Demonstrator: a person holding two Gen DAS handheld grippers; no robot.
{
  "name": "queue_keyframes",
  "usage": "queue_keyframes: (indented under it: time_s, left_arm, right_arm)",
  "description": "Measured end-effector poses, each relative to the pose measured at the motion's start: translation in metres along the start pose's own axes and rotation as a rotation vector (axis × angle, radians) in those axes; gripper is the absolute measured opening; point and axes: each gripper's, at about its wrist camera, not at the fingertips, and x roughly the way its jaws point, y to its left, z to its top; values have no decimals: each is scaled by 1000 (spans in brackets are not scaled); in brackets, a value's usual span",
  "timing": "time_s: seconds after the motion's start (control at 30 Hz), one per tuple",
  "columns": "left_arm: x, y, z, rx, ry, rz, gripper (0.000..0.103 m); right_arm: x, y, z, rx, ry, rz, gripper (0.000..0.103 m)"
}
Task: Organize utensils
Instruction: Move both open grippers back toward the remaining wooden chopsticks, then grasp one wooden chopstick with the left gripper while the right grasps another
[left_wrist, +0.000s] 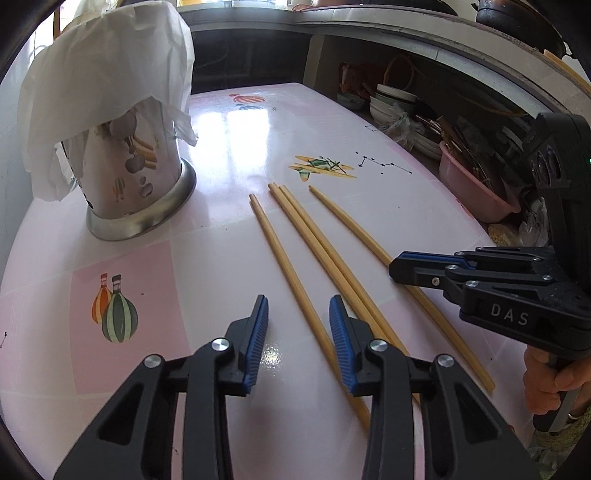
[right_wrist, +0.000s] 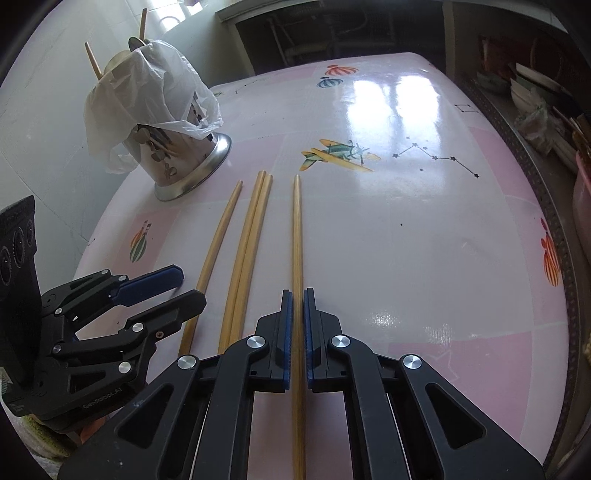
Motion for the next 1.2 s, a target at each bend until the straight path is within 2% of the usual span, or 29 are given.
queue_keyframes:
  time_s: [0.2, 0.37, 0.63, 0.8, 1.0, 1.2]
  left_arm:
    - [2, -9, -1, 52, -4, 73, 11]
    - [0, -5, -2, 33, 9, 111, 6]
    - [-22, 18, -20, -67, 81, 111, 5]
    - [-37, 39, -34, -164, 131, 110, 5]
    - [-50, 53, -47, -262, 208, 29, 6]
    - [-53, 56, -43, -268, 238, -7, 9]
  right_arm:
    - [-1, -1, 0, 10, -5, 8, 4]
    - [-2, -3, 0, 16, 0, 14, 4]
    - [-4, -8, -3, 56, 40, 62, 4]
    - [-8, -4, -10, 63, 76, 85, 4]
    - [-11, 5, -18, 55, 100, 93, 4]
    - [-10, 6, -18, 59, 102, 99, 4]
